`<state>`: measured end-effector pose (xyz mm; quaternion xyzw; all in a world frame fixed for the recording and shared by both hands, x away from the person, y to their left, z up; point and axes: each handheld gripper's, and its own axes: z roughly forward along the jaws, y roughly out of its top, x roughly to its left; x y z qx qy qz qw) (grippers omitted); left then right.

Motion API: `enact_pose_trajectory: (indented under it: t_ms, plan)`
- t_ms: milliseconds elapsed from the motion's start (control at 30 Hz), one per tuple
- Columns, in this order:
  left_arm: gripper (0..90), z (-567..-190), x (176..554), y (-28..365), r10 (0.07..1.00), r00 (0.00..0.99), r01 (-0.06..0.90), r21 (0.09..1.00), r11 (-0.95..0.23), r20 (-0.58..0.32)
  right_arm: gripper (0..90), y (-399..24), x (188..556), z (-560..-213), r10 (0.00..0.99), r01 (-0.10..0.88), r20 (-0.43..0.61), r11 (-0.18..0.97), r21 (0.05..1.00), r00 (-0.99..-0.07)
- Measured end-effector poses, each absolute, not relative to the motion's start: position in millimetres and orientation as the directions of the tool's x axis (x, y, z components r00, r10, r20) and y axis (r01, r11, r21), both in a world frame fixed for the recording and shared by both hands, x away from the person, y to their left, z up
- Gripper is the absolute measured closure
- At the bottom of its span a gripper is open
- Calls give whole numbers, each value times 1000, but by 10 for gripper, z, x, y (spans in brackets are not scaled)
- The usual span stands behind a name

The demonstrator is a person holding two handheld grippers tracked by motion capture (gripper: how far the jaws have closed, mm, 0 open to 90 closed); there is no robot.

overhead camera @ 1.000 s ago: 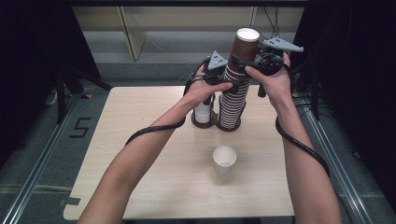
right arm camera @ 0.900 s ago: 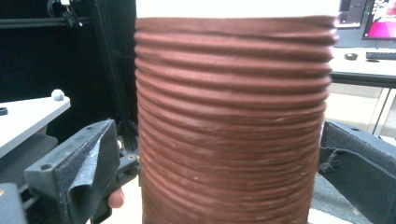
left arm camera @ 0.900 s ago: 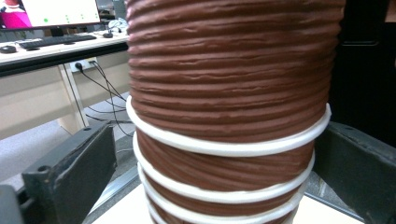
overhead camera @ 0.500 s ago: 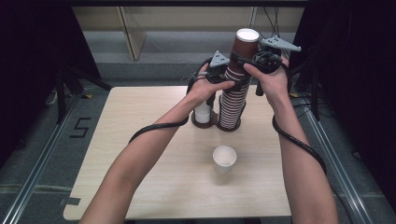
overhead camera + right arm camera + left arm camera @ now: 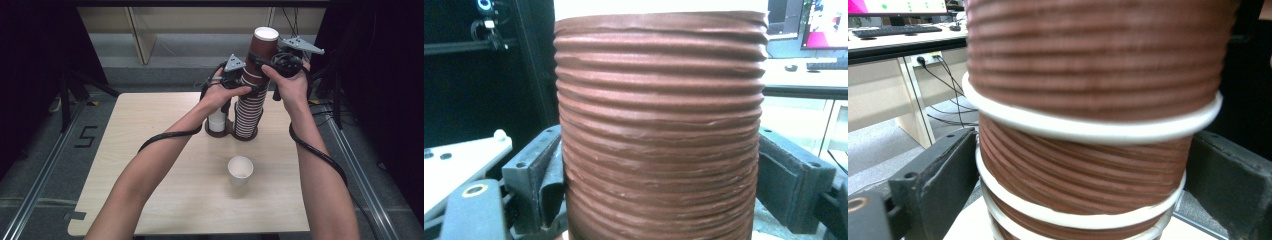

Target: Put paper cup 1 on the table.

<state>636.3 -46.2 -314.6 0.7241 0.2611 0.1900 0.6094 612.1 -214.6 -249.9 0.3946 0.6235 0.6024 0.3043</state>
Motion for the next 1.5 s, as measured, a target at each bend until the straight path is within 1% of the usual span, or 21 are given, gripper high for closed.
enact_pose_trajectory:
  t_ms: [167,300,500,767,867,900,1333,1500]
  plan:
    - [37,-3142,6366,-463,609,792,147,982,-122,-43,177,-2164,6112,-2447,859,115,109,-58,992,-500]
    - [37,-3141,6368,-462,610,791,147,981,-124,-41,179,-2177,6091,-2390,852,101,143,-106,989,-503]
    - [37,-3140,6370,-465,610,791,146,982,-122,-42,179,-2199,6085,-2330,854,77,131,-106,991,-504]
    - [36,-3132,6374,-466,609,792,146,981,-128,-39,181,-2214,6060,-2299,855,42,140,-137,990,-500]
    - [36,-3128,6375,-468,608,793,146,981,-129,-38,181,-2230,6036,-2280,853,36,160,-164,986,-496]
    - [36,-3127,6375,-469,608,793,146,981,-129,-38,182,-2238,6035,-2273,852,19,161,-175,984,-498]
    - [34,-3106,6375,-481,612,791,137,980,-144,-21,182,-2402,5870,-2047,843,-44,194,-249,967,-501]
    - [33,-3101,6374,-487,612,791,133,980,-146,-16,182,-2482,5789,-2011,849,-58,180,-239,969,-497]
